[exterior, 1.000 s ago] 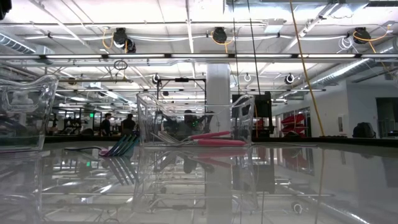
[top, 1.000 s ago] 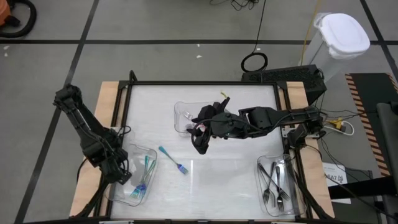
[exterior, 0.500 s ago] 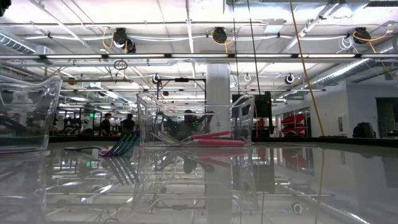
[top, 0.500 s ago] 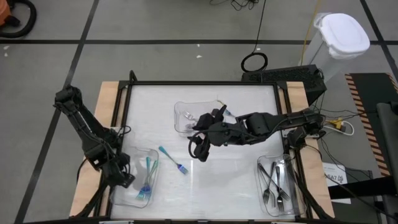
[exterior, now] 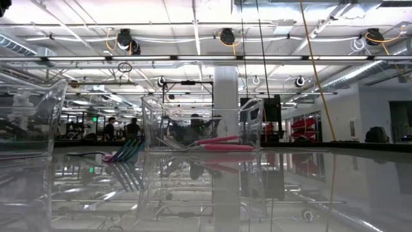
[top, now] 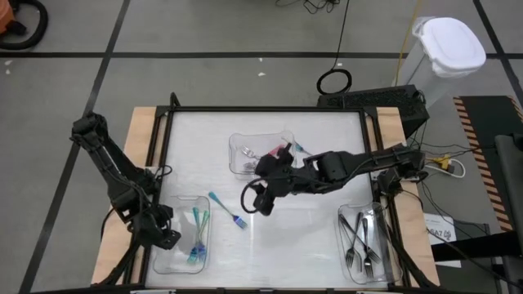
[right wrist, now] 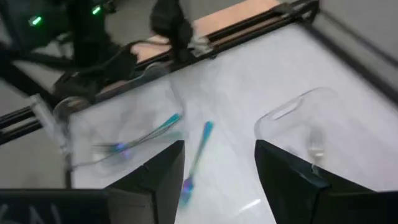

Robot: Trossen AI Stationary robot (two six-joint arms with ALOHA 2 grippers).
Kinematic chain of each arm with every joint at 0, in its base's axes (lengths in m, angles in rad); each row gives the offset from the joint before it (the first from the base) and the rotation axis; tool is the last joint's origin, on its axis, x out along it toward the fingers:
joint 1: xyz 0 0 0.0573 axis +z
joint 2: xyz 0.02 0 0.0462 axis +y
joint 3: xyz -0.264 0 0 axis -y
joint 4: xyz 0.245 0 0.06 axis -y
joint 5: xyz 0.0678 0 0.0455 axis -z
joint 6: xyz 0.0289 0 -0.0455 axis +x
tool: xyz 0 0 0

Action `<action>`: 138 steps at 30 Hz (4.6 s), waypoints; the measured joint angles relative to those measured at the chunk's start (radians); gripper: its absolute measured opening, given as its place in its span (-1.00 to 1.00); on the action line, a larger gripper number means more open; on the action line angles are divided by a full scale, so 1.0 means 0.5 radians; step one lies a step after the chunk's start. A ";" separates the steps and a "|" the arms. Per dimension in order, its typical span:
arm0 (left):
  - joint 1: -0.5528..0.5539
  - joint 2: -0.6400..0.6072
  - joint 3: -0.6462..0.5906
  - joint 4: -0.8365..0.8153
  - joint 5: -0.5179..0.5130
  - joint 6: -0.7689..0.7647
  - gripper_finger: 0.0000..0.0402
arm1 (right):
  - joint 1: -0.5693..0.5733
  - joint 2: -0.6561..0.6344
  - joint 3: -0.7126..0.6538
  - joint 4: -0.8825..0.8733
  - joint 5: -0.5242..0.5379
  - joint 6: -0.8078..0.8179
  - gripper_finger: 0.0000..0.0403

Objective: Sort silverware by color (type)
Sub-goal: Put the blue fork into the left transparent bin

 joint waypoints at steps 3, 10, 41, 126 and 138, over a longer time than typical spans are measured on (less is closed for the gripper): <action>0.000 -0.003 0.054 -0.030 -0.041 0.032 -0.11 | 0.033 0.060 0.001 -0.040 -0.093 -0.002 -0.06; 0.000 -0.008 0.250 -0.332 -0.072 0.049 -0.11 | 0.096 0.283 0.000 -0.007 -0.420 -0.100 -0.06; -0.001 -0.008 0.576 -0.669 -0.916 0.045 -0.11 | 0.096 0.872 0.000 0.277 -0.651 -1.402 0.23; -0.001 -0.008 0.576 -0.613 -1.267 0.112 -0.11 | 0.032 0.949 0.434 -0.109 -0.217 -1.847 -1.00; 0.001 -0.062 0.576 -0.133 -2.288 0.116 -0.11 | 0.063 0.637 0.446 -0.243 0.135 -1.641 -1.00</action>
